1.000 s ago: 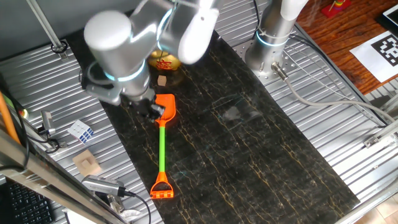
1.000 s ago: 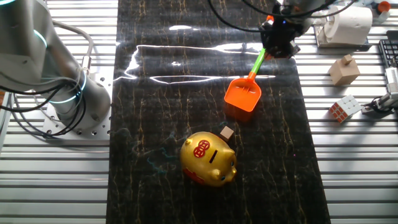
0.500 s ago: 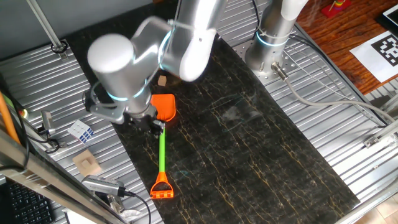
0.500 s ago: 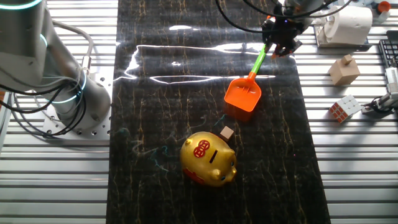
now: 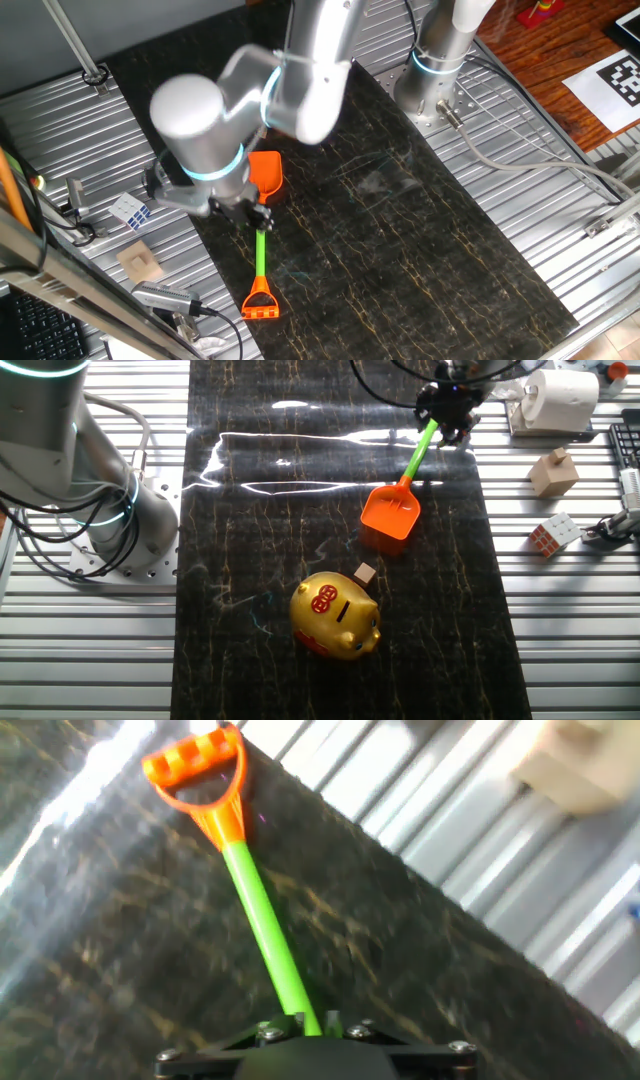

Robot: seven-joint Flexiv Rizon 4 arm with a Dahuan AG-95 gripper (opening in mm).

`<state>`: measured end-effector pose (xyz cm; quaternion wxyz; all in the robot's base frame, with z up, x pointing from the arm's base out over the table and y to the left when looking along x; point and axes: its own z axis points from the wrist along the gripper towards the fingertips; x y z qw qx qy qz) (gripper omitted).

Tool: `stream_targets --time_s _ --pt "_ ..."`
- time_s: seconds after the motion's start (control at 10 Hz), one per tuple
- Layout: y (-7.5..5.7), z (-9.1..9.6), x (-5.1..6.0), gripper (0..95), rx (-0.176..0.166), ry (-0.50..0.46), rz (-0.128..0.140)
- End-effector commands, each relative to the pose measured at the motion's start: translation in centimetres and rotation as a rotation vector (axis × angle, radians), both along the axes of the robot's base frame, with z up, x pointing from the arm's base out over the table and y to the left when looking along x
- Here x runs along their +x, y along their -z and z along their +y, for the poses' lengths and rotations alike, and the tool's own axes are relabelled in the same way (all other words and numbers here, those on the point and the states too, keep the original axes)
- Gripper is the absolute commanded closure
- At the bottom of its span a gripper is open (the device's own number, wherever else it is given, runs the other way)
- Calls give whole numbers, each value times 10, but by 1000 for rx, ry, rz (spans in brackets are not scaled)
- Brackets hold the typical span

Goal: Use a shovel to scoop up an object

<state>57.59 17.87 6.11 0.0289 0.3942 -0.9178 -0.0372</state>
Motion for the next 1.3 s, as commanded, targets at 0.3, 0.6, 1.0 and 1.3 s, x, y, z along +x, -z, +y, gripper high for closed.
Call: stream_targets --time_s 0.3,0.6,1.0,1.3 --pt "9 10 -2 570 13 -9 -23" --pt "10 10 -2 570 4 -19 -15" --pt "10 9 -2 570 -26 -81 14" --pt "10 9 -2 570 -50 -125 53"
